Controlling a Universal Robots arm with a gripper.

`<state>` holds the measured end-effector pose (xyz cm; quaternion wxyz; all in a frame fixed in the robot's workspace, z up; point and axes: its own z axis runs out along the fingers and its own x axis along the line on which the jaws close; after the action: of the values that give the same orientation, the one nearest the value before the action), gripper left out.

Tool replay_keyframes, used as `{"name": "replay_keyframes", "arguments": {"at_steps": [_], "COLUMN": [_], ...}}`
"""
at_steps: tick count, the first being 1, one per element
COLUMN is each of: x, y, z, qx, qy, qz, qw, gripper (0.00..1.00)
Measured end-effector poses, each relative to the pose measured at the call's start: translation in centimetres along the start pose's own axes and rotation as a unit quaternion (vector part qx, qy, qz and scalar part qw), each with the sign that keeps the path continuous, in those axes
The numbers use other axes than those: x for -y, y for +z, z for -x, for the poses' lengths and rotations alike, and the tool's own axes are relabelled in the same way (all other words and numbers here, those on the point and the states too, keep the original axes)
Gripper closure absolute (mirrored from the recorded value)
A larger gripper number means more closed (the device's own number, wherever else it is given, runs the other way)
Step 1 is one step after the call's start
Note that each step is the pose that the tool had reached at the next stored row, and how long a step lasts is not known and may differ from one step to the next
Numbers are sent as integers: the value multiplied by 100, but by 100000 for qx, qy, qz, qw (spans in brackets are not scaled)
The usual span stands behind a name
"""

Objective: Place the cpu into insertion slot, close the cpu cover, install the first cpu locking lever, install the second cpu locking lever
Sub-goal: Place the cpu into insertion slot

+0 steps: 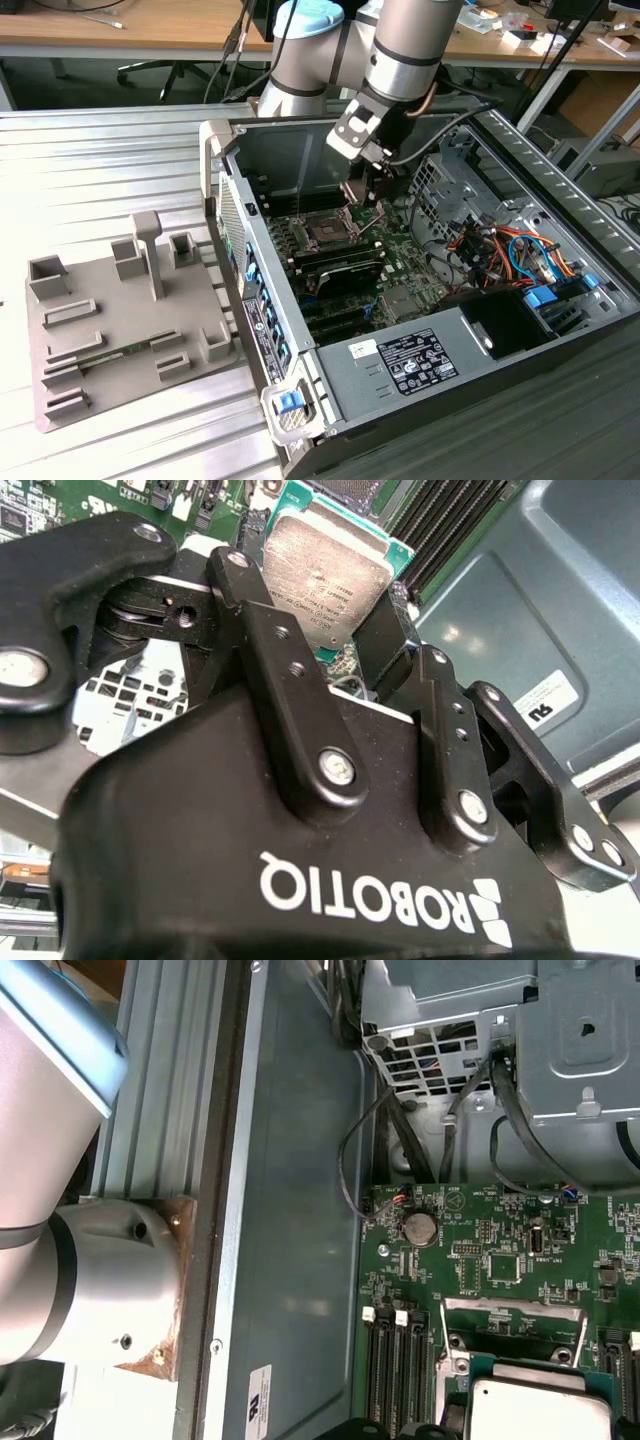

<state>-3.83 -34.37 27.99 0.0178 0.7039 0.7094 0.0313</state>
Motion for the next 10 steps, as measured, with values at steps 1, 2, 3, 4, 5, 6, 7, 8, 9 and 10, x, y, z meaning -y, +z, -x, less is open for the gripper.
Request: {"name": "replay_keyframes", "arguments": {"at_steps": [1,2,3,4,5,6,7,8,9,10], "x": [0,1,1,1,1,2,2,2,2,3], "y": [3,6,9,11,14,16,18,20,21,23], "z": [0,0,0,0,0,0,0,0,1,1], "qx": [0,-1,-3,1,0,-4,-2,-1,0,1], "qy": [-2,1,1,2,-1,-2,-1,0,0,0], "qz": [0,0,0,-1,0,0,-1,-1,-2,0], "qw": [100000,100000,100000,100000,100000,100000,100000,100000,100000,100000], "gripper": [45,45,45,45,45,45,45,45,45,45]}}
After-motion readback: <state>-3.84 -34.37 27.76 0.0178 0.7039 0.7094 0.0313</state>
